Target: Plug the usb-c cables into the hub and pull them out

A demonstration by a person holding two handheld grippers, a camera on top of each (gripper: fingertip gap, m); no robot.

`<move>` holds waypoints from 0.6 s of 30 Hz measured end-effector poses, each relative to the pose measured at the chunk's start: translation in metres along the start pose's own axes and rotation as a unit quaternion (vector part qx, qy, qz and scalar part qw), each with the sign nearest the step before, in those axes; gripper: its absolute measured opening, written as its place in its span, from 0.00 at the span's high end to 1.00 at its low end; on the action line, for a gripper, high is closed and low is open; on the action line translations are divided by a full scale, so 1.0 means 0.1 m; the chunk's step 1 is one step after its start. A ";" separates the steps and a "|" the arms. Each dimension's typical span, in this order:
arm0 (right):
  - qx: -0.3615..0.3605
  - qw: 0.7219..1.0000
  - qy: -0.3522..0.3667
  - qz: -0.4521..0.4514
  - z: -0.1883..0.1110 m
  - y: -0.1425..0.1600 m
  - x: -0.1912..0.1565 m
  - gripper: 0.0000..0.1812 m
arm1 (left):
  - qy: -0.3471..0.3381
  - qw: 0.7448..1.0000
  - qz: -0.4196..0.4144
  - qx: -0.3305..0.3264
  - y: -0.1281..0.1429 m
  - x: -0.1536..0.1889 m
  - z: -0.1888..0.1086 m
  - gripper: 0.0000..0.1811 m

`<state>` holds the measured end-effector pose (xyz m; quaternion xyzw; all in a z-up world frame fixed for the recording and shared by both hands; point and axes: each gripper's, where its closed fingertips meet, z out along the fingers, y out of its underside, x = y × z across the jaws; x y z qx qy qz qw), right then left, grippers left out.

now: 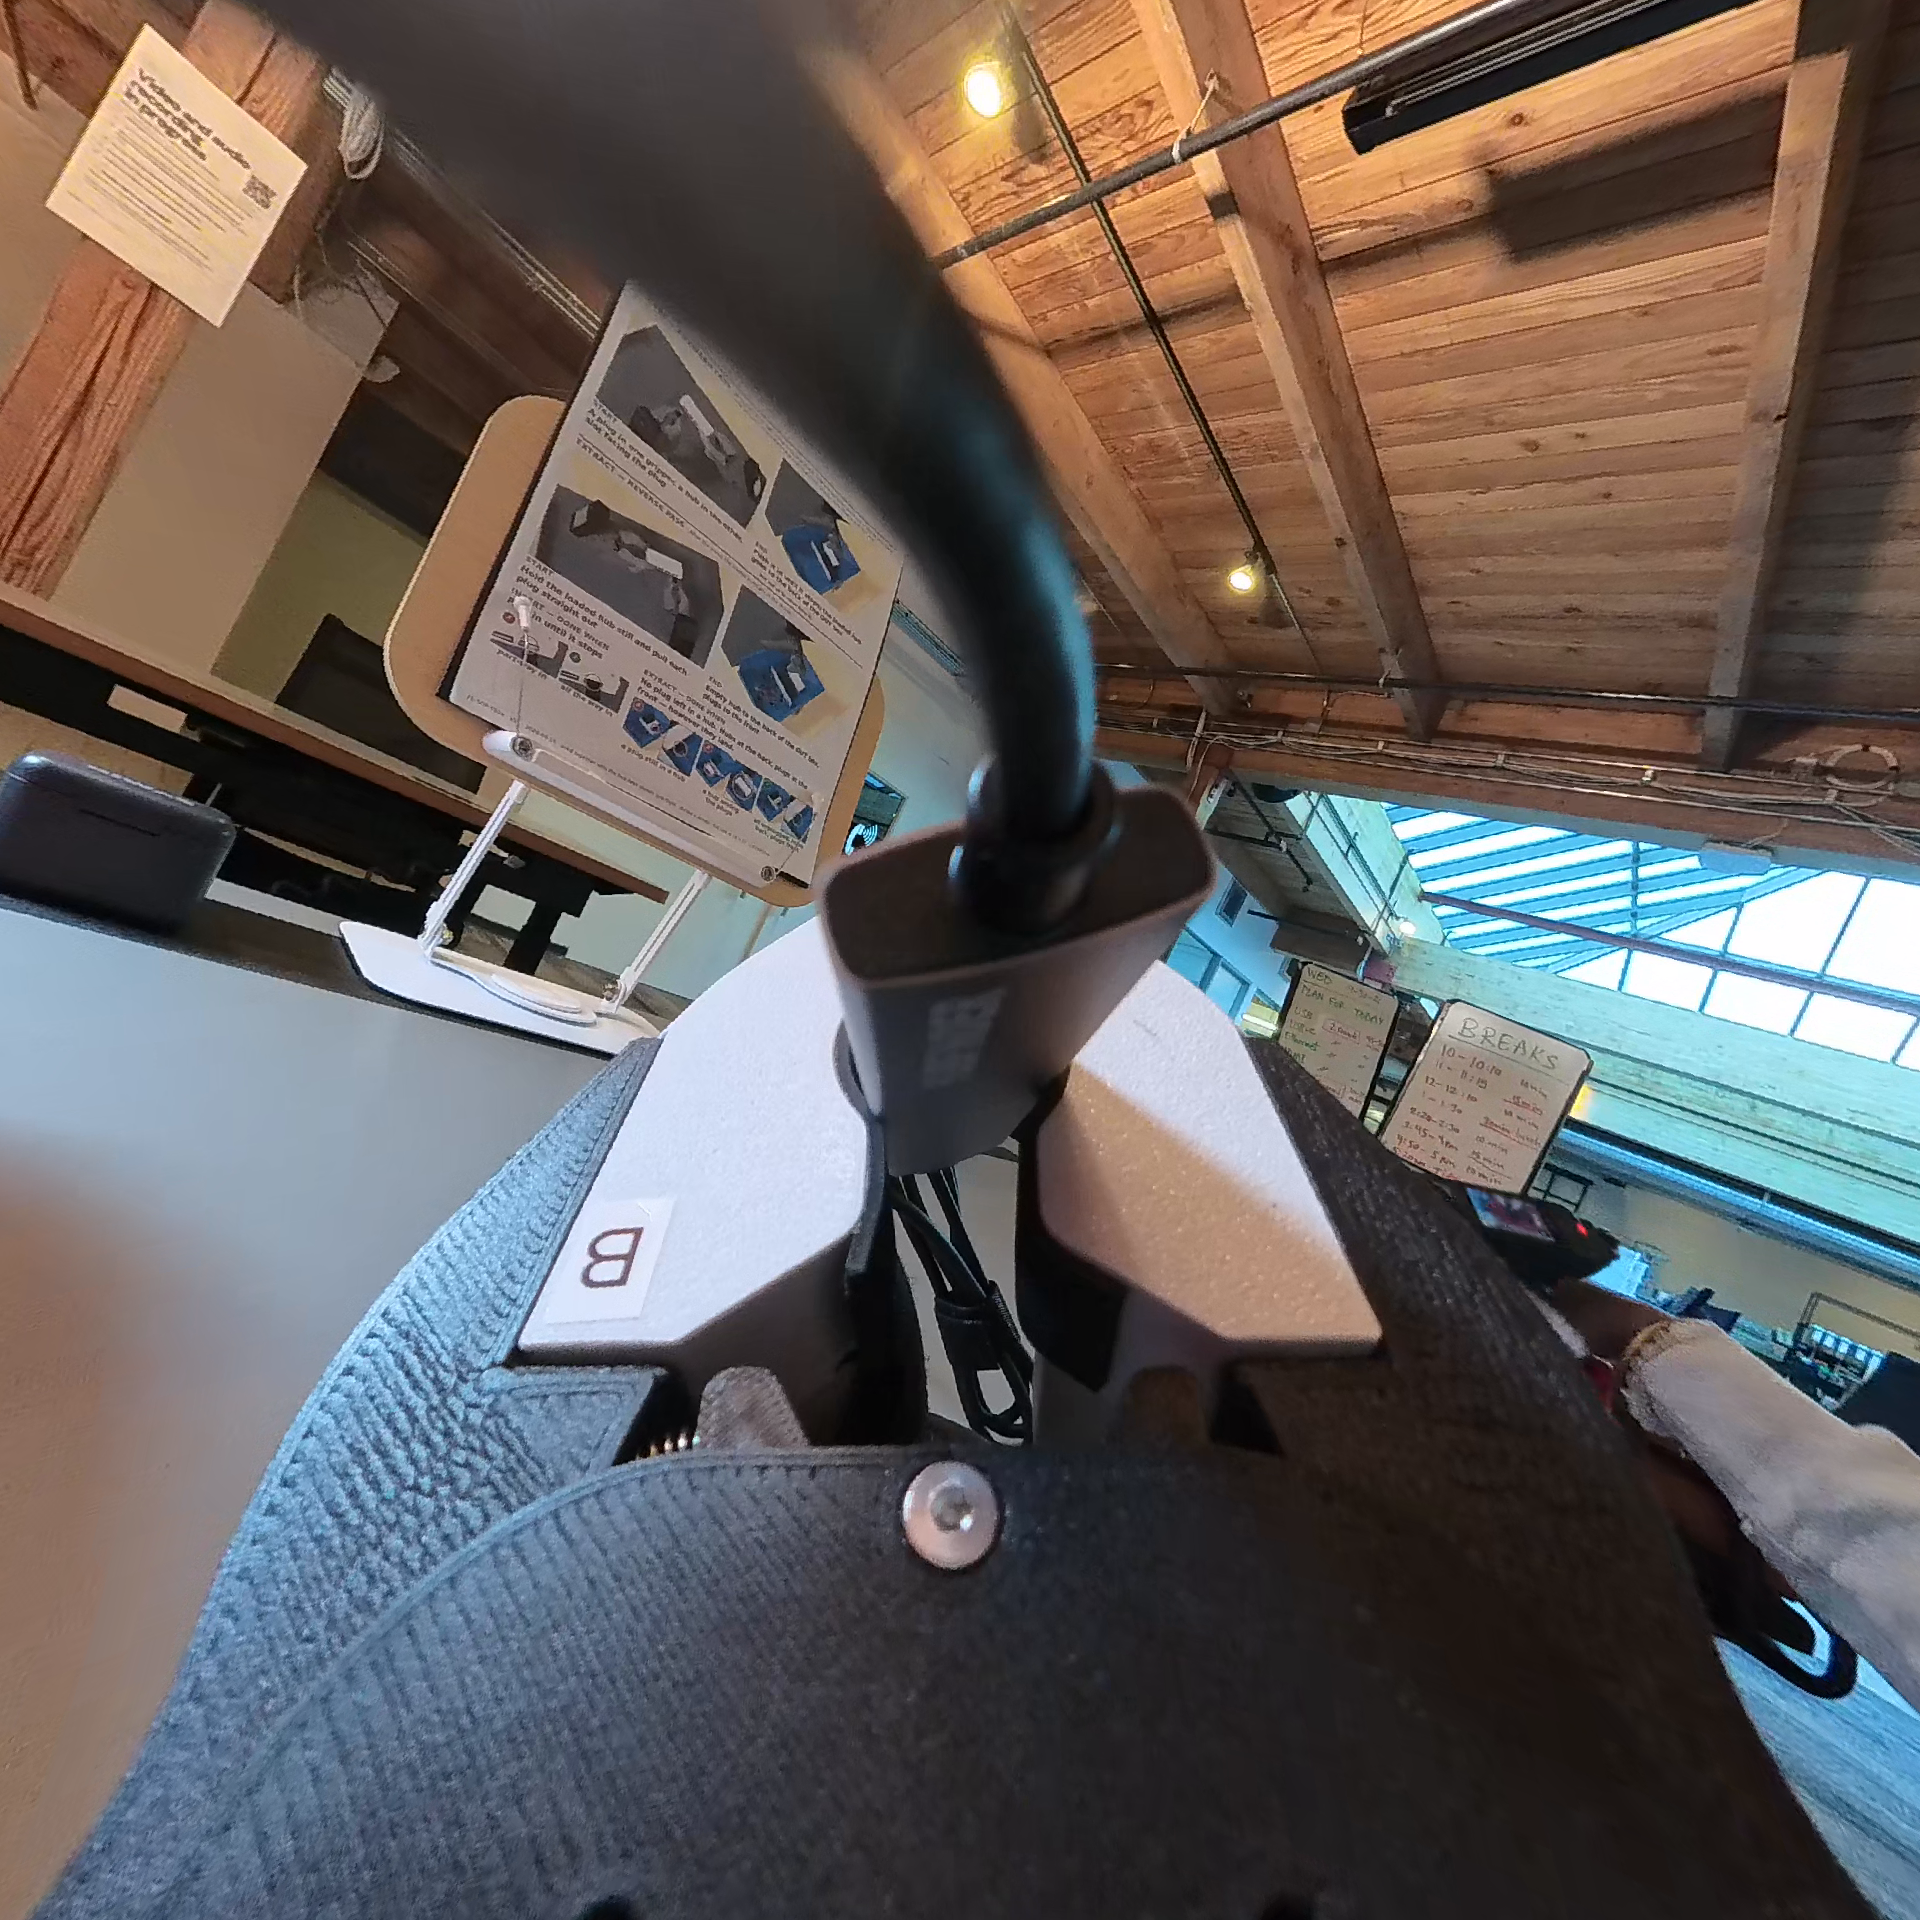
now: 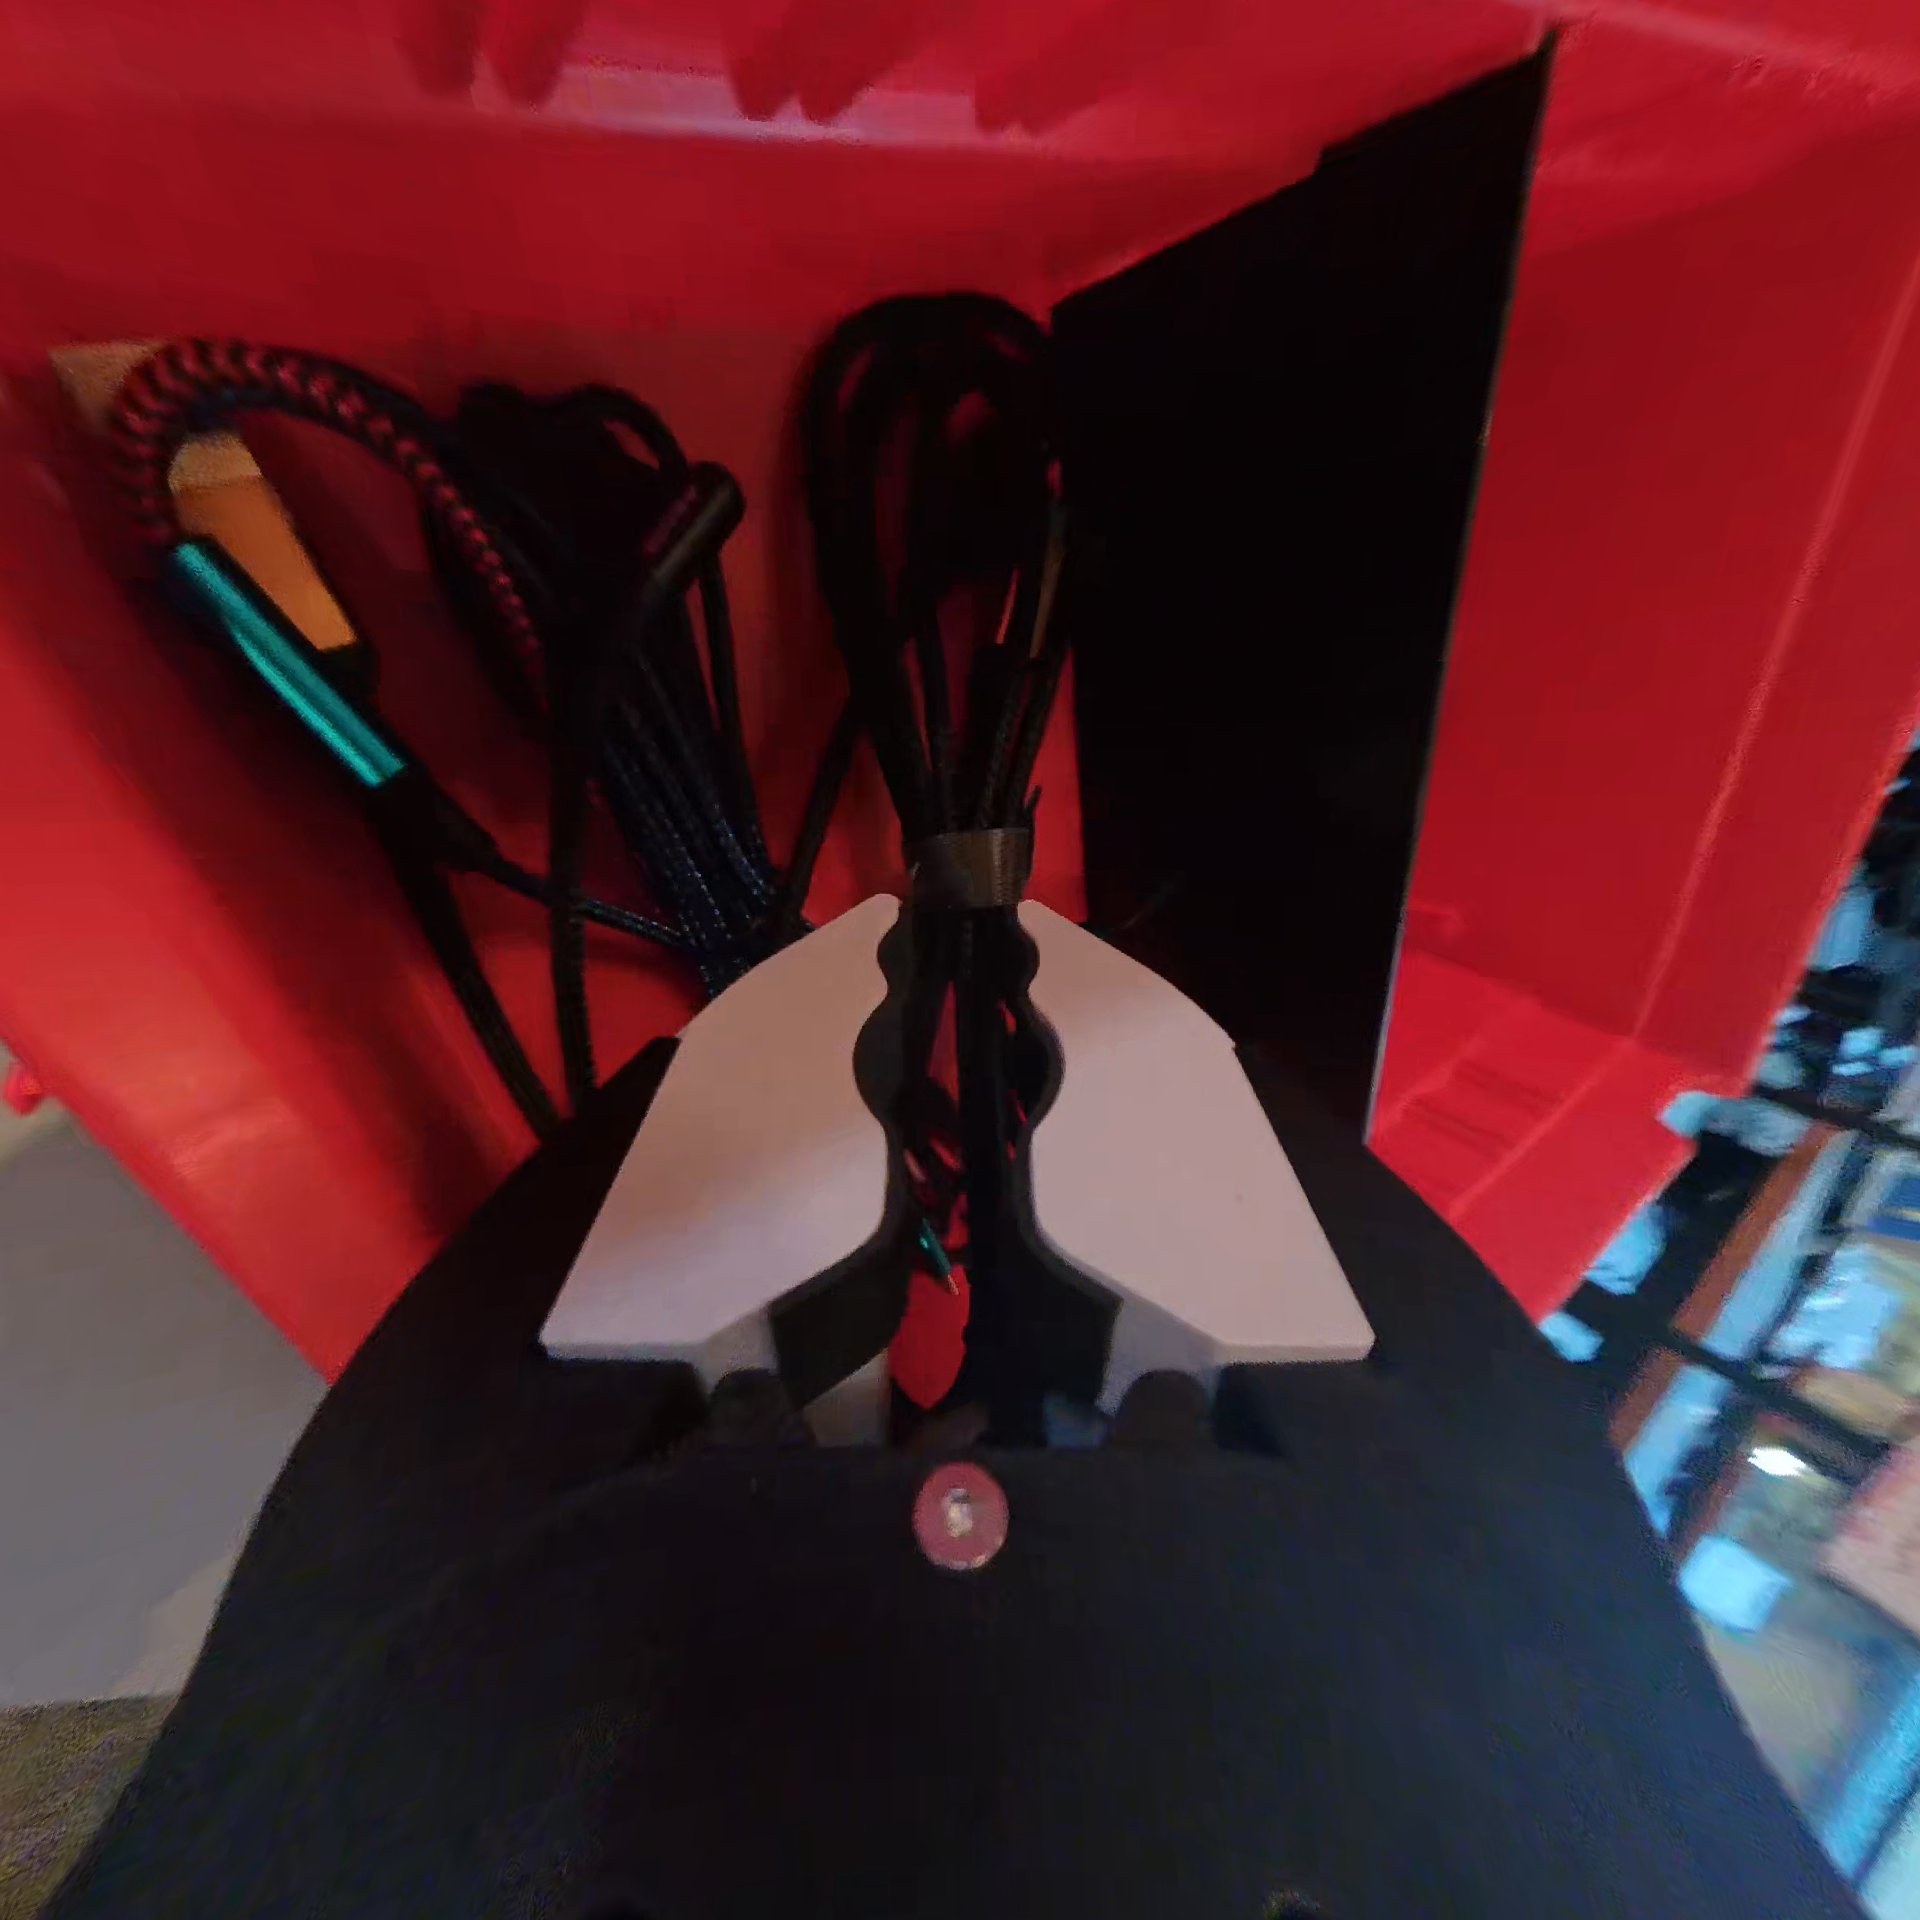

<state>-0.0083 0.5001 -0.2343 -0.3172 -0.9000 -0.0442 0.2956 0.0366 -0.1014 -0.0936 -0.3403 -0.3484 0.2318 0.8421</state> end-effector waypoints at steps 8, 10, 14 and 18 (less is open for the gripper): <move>0.108 0.985 0.015 0.137 -0.56 -0.29 0.21 0.69 | 0.000 1.000 0.000 0.001 0.00 0.00 0.00 0.89; 0.156 0.971 0.065 0.167 -0.82 -0.41 0.35 0.68 | 0.000 1.000 0.000 0.001 0.00 0.01 0.00 0.89; 0.322 0.921 0.052 0.213 -1.46 -1.06 0.27 0.74 | 0.001 1.000 0.000 0.000 0.00 0.01 0.01 0.89; 0.494 0.851 -0.052 0.171 -2.20 -1.94 -0.19 0.77 | 0.001 1.000 0.001 0.001 0.00 0.02 0.01 0.89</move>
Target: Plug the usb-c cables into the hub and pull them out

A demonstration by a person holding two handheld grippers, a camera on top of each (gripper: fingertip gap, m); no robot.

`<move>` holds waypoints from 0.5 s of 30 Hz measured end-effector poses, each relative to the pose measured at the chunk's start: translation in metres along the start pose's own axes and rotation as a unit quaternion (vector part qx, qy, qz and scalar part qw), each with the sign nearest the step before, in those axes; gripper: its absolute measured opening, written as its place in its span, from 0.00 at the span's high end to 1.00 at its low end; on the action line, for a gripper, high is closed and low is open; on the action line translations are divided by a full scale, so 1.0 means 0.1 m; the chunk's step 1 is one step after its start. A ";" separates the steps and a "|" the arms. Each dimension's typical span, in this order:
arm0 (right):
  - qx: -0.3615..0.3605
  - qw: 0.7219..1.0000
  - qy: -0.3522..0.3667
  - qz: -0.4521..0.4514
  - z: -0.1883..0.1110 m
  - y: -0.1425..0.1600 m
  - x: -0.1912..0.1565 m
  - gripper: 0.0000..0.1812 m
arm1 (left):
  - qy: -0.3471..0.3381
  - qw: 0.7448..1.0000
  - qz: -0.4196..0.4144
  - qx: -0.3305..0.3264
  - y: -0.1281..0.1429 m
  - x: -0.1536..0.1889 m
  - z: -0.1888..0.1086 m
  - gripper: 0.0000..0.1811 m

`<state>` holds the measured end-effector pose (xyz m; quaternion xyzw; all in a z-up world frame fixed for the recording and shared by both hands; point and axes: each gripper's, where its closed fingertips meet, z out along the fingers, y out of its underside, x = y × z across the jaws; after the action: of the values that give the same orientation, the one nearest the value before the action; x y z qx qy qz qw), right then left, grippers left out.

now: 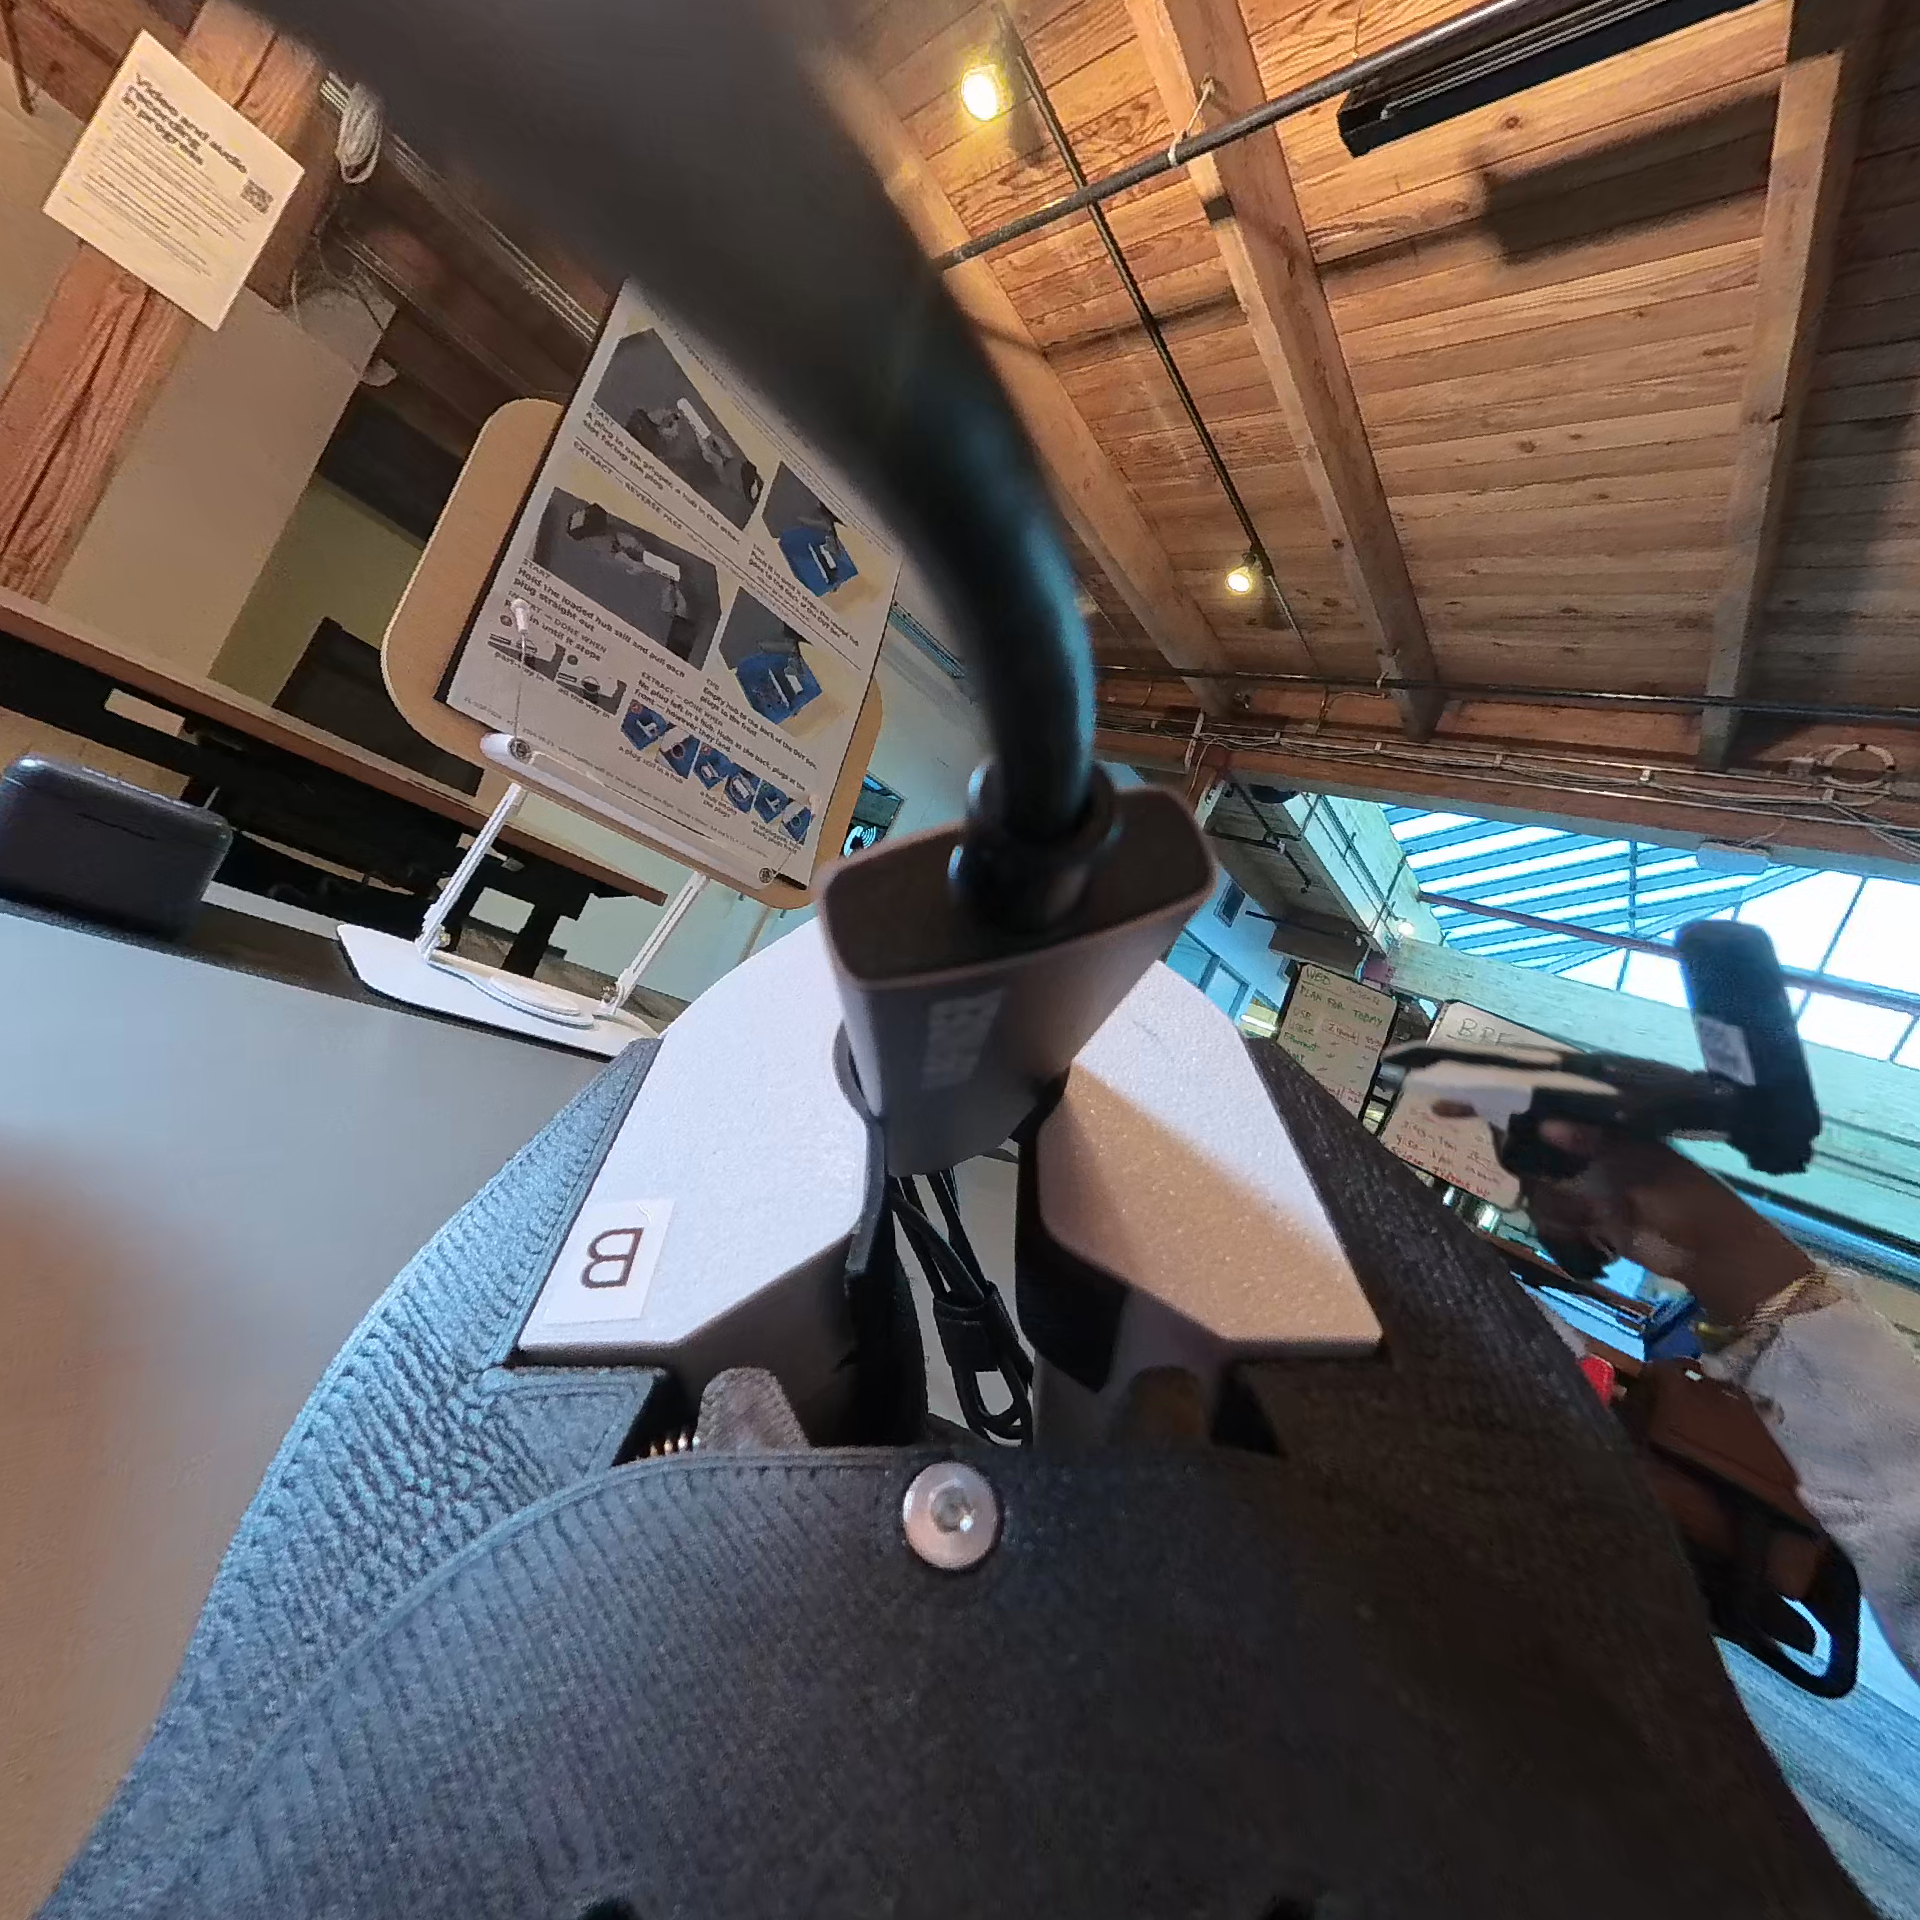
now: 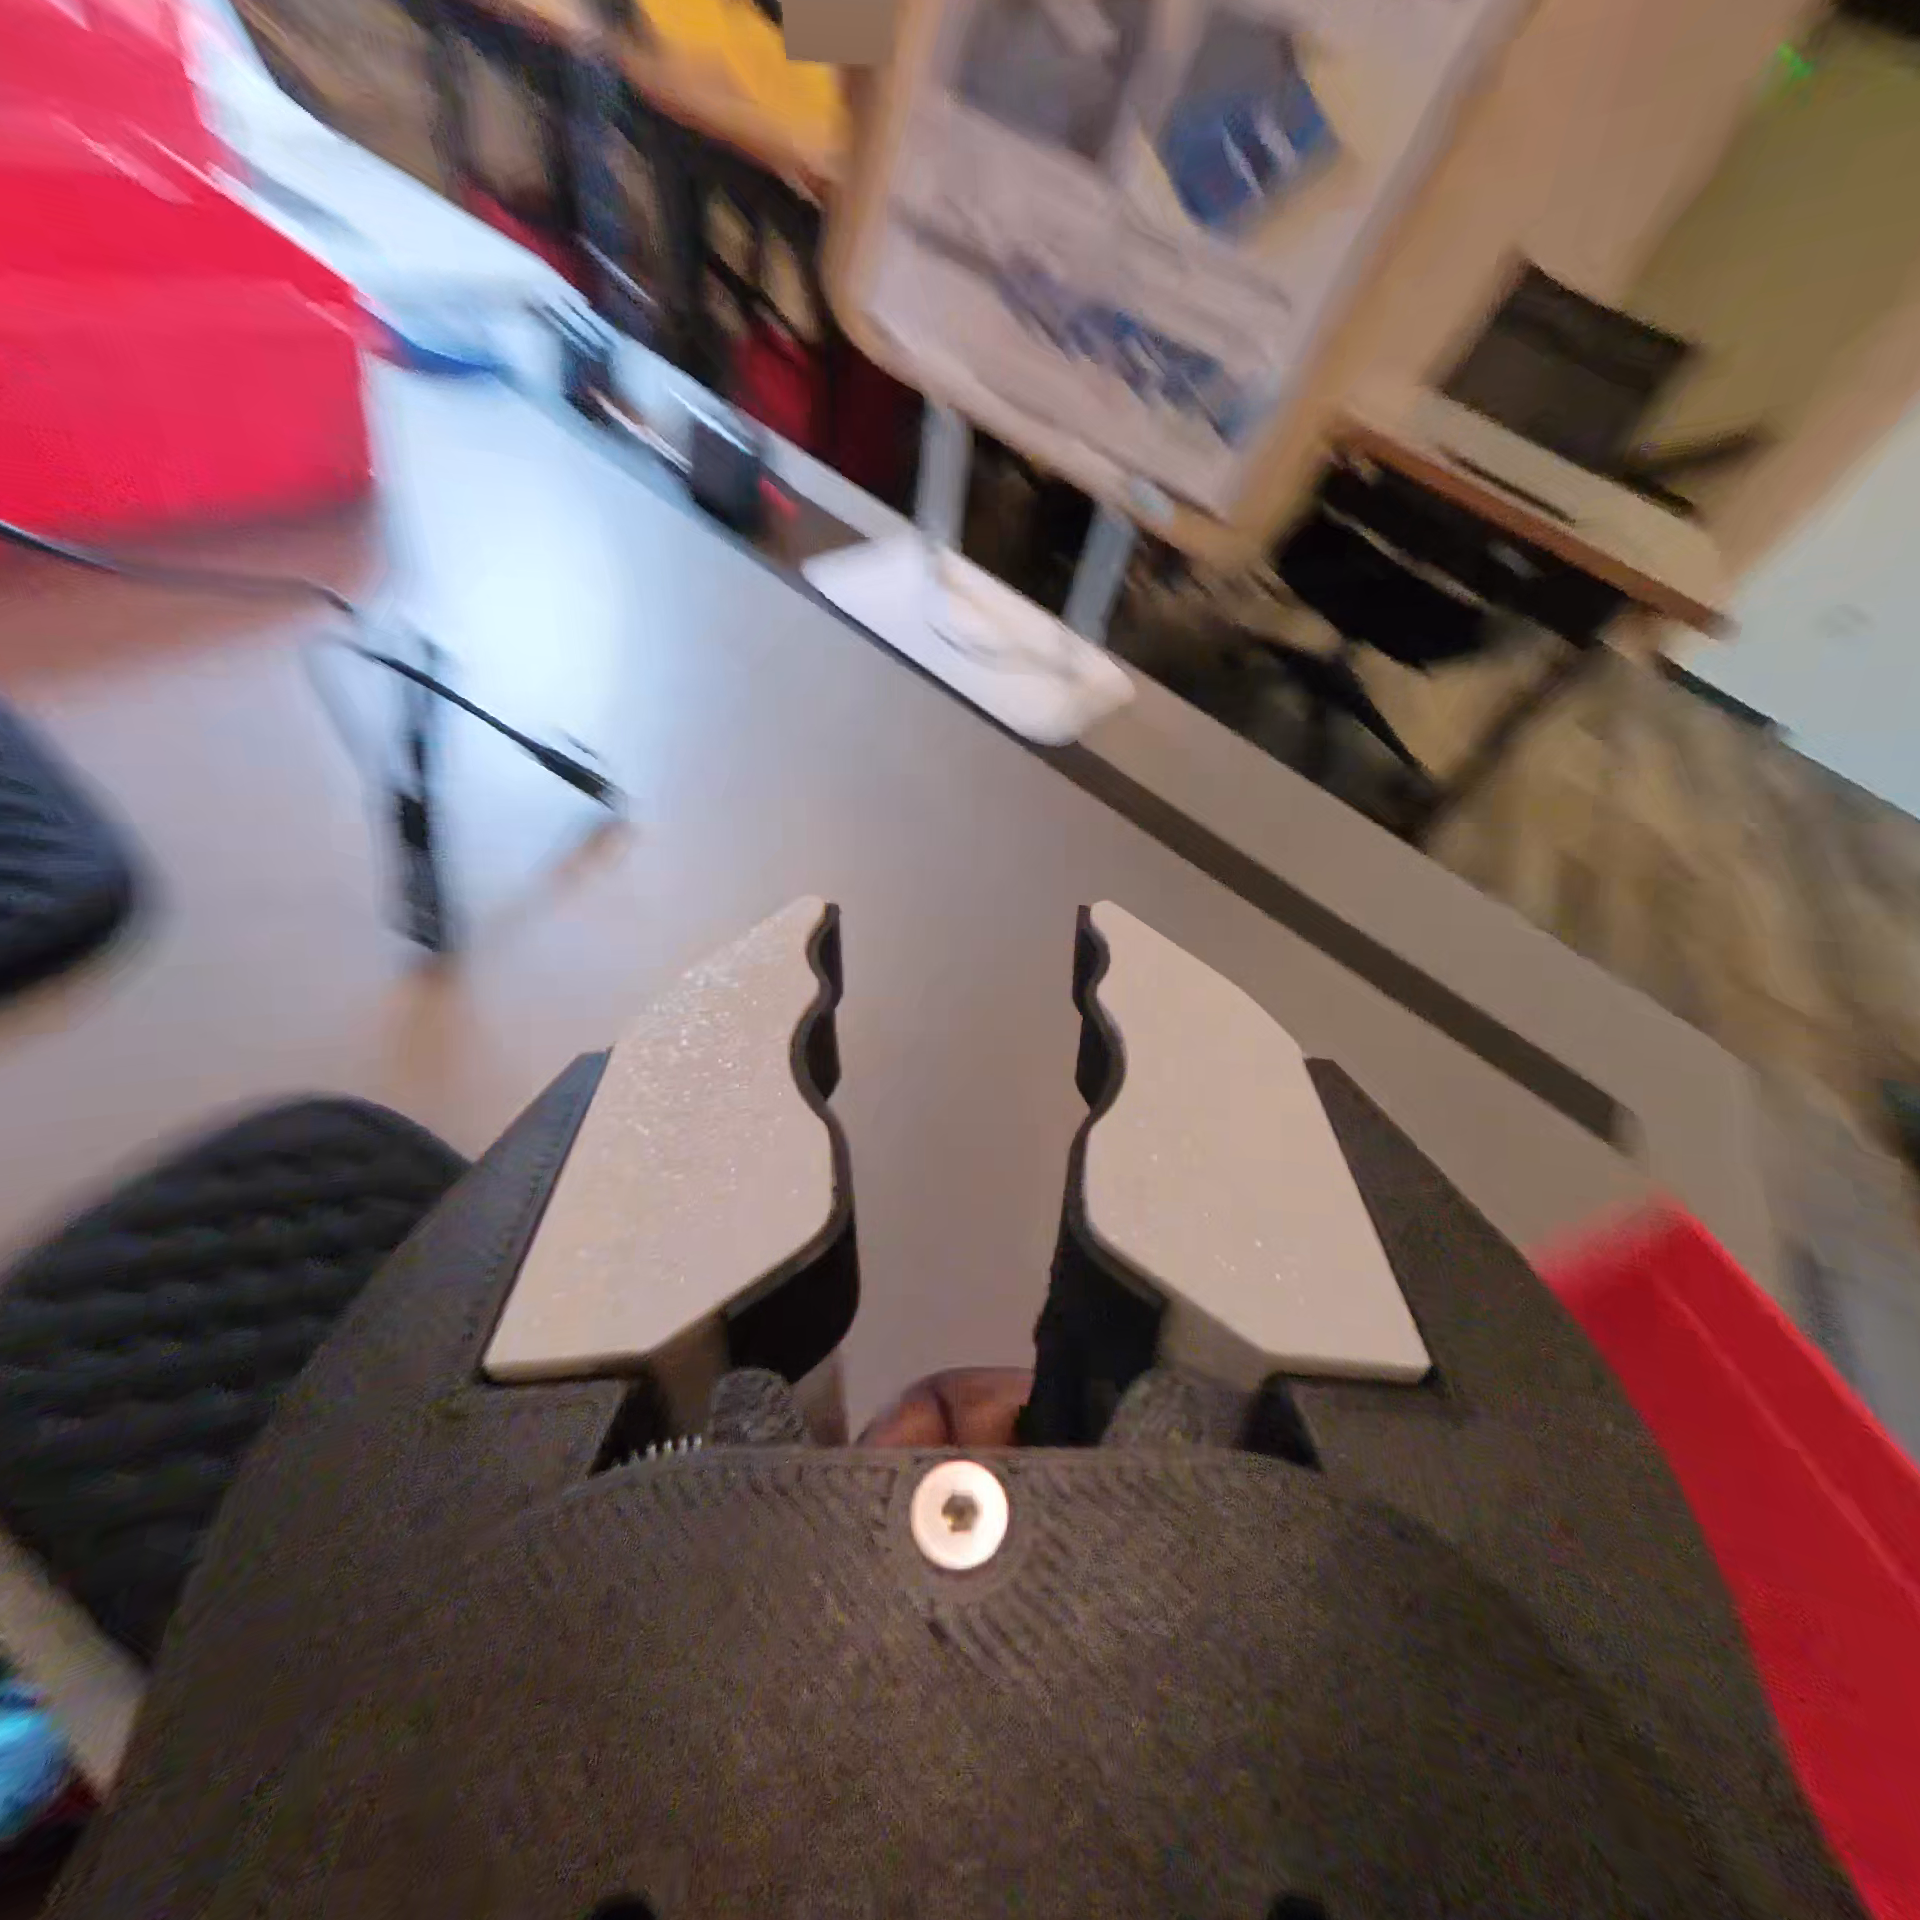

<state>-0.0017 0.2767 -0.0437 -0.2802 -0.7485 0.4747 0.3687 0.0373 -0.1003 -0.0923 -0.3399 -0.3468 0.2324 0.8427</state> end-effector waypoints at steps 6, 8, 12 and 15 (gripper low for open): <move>0.145 0.942 -0.296 0.060 0.43 -0.87 -1.51 0.77 | 0.002 1.000 -0.001 0.000 0.00 0.01 0.00 0.89; 0.160 0.914 -0.362 0.085 0.64 -0.98 -1.92 0.77 | 0.003 1.000 -0.002 0.001 0.00 0.01 0.00 0.89; 0.185 0.854 -0.474 0.110 1.07 -0.89 -2.65 0.74 | 0.006 1.000 -0.007 0.001 0.00 0.01 0.00 0.88; 0.205 0.805 -0.518 0.204 1.33 -0.71 -2.88 0.74 | 0.008 1.000 -0.007 0.001 0.00 0.02 0.00 0.88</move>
<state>0.0487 -0.0399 -0.0980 -0.0567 -0.6389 0.7560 -0.1305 0.0388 -0.0992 -0.0911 -0.3387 -0.3421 0.2239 0.8474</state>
